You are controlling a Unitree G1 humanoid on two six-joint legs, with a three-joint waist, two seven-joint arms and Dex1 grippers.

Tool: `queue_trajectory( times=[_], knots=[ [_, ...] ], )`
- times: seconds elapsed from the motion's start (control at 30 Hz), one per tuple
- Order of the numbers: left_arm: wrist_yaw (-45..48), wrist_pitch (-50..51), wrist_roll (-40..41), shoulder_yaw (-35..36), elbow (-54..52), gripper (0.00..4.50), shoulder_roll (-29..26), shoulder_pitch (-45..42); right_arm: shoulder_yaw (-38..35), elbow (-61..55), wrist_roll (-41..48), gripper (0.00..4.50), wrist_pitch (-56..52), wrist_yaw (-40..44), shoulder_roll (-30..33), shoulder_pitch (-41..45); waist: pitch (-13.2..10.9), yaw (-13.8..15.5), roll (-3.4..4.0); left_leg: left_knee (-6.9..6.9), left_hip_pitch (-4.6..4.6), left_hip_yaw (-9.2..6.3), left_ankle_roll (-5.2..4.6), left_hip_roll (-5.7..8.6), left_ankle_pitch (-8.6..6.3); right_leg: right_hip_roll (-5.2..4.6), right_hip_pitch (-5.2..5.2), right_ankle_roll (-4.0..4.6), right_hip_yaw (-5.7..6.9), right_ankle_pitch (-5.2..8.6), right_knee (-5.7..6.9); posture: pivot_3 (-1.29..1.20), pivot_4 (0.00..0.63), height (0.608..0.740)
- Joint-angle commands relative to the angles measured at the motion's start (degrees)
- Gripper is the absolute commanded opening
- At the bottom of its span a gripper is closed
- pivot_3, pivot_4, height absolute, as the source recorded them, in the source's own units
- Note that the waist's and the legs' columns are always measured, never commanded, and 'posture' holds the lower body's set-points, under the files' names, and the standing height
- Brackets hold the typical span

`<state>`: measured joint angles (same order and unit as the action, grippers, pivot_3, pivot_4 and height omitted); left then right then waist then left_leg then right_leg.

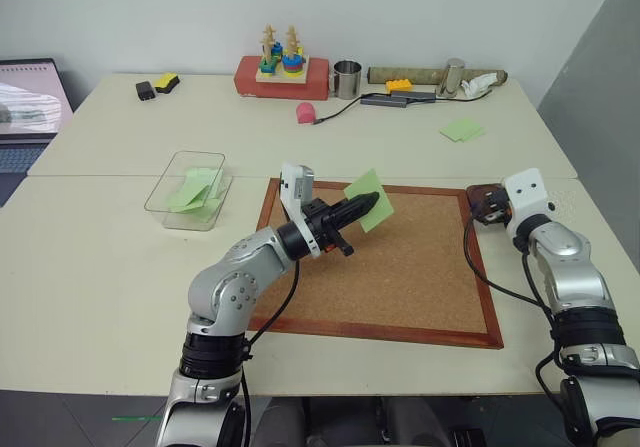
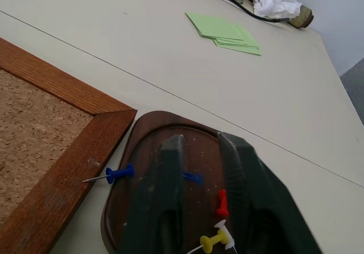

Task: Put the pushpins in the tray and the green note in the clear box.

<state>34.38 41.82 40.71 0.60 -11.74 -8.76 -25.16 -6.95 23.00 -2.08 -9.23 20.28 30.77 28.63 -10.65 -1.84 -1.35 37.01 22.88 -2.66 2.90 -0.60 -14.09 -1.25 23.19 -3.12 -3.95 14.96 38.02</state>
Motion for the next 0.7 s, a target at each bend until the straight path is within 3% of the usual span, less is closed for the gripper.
queue_trajectory(
  times=[0.03,0.17,0.3,0.5,0.7],
  knots=[
    [0.0,-0.8,0.9,-0.2,-2.5,0.00,0.1,0.0,-1.5,-2.8,1.4,2.05,0.0,-0.6,0.0,0.5,0.0,0.0,0.00,0.00,0.00,0.00,0.00,0.00,0.00,0.00,0.00,0.00,0.00,0.00,0.01,0.00,0.150,0.740],
    [0.2,-1.0,0.7,-0.2,-2.1,0.00,-0.1,-0.1,-1.8,-5.5,2.3,2.78,-0.4,-0.4,0.5,-0.1,0.0,0.0,0.00,0.00,0.00,0.00,0.00,0.00,0.00,0.00,0.00,0.00,0.00,0.00,0.01,0.00,0.150,0.740],
    [-0.4,-1.9,-0.1,1.4,-2.1,0.00,-1.4,-0.8,-2.3,-13.7,5.1,2.78,-2.1,3.5,1.6,-1.4,0.0,0.0,0.00,0.00,0.01,-0.01,0.00,0.00,0.00,0.00,0.00,0.00,0.01,0.00,0.01,0.00,0.150,0.740],
    [-4.8,-7.1,-4.4,10.0,3.5,0.00,-8.2,-3.2,2.8,-35.5,21.1,2.78,-10.5,25.7,6.5,-0.9,0.0,-0.5,0.01,-0.01,-0.04,-0.07,-0.01,-0.08,0.00,0.09,0.01,0.00,0.05,0.00,0.05,0.00,0.150,0.740],
    [-9.2,-15.5,-12.9,14.8,10.6,0.00,-15.6,-4.7,6.3,-45.8,34.0,2.78,-23.3,32.3,7.2,5.4,0.0,0.0,0.00,0.04,0.02,-0.19,-0.01,-0.06,-0.01,0.05,-0.03,0.00,0.20,0.00,0.01,0.00,0.150,0.740]
  ],
)
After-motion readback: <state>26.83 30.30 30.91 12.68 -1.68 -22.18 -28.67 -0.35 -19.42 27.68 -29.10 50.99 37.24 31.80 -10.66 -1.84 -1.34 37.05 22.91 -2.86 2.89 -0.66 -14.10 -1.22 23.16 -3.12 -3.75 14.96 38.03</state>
